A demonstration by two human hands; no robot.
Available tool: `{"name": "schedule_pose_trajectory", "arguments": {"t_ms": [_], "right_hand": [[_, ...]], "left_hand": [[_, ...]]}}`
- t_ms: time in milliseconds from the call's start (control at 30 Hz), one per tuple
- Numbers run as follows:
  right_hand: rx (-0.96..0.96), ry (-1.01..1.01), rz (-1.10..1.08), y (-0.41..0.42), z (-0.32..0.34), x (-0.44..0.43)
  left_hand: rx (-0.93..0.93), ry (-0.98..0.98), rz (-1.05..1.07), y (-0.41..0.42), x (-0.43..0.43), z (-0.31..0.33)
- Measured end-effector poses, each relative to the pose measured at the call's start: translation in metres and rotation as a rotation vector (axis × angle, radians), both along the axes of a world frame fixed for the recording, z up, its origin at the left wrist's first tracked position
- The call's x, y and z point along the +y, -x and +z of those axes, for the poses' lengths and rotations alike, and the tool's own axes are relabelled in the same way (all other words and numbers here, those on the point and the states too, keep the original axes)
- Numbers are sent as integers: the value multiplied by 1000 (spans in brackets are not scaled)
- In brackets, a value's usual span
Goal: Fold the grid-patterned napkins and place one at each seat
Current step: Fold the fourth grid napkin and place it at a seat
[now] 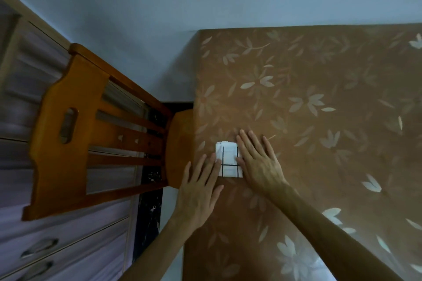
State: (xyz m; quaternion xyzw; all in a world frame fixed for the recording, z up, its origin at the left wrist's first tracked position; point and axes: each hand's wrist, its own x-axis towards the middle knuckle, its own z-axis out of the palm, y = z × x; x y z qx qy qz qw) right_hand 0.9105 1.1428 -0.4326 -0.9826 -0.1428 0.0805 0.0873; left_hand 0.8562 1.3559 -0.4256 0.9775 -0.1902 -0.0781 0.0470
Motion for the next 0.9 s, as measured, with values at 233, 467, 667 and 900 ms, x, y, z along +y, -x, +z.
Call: {"name": "schedule_pose_trajectory", "arguments": {"t_ms": [233,467,667,900], "right_hand": [[-85,-298,-149,32,33,-7],[-55,-317,-79,50,24,0],[-104,-136,-21,12,25,27],[-102,-139,111,-26,27,62]], "left_hand": [[-69,246,148,6,0,28],[-88,210,66,-11,-26,18],[-196,120,85,-32,-16,-1],[-211,149,24,-69,10,-7]]}}
